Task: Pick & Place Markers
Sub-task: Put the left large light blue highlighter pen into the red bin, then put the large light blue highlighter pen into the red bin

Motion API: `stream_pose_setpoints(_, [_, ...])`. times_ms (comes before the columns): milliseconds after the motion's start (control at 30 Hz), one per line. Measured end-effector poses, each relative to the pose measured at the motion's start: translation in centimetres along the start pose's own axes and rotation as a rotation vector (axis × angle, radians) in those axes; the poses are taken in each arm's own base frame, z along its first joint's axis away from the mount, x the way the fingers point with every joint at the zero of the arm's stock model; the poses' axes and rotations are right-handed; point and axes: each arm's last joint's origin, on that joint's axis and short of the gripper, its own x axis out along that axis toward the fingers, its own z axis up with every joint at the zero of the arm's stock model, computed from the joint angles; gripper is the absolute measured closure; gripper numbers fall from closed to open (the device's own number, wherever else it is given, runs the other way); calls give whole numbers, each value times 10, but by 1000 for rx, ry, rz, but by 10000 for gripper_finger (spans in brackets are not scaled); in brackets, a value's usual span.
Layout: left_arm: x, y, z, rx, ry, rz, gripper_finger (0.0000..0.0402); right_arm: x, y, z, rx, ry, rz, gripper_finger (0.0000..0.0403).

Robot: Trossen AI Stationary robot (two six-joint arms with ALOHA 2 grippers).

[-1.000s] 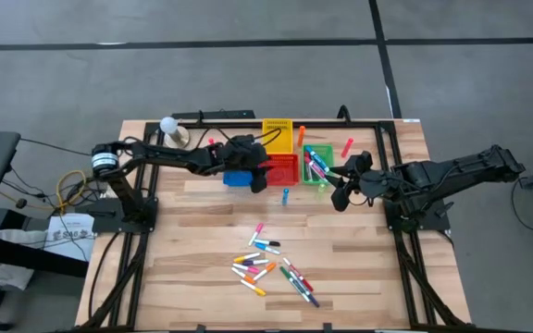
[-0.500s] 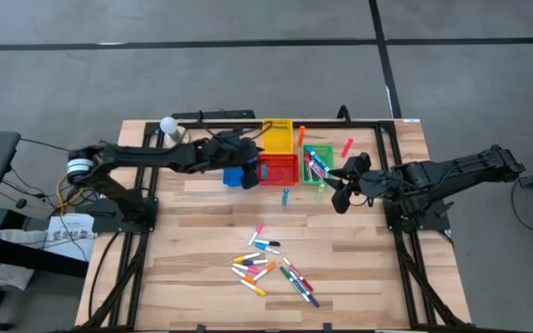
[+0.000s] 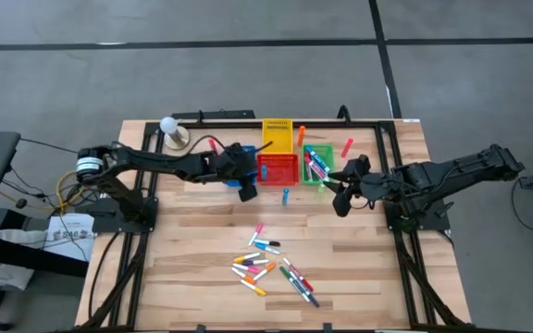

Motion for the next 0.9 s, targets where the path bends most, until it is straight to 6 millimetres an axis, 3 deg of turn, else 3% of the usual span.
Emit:
stream_pose_setpoints(200, [15,3,2,-21,-52,9,309,-1,2,-1,13,1,9,278])
stream_pose_setpoints(533, [27,4,22,-8,-104,-14,319,-1,2,-1,14,1,9,278])
stream_pose_setpoints(767, [13,-3,29,6,-133,-44,320,-1,2,-1,14,3,12,278])
stream_pose_setpoints(900, [1,-13,30,24,-156,-210,321,-1,2,-1,15,7,19,278])
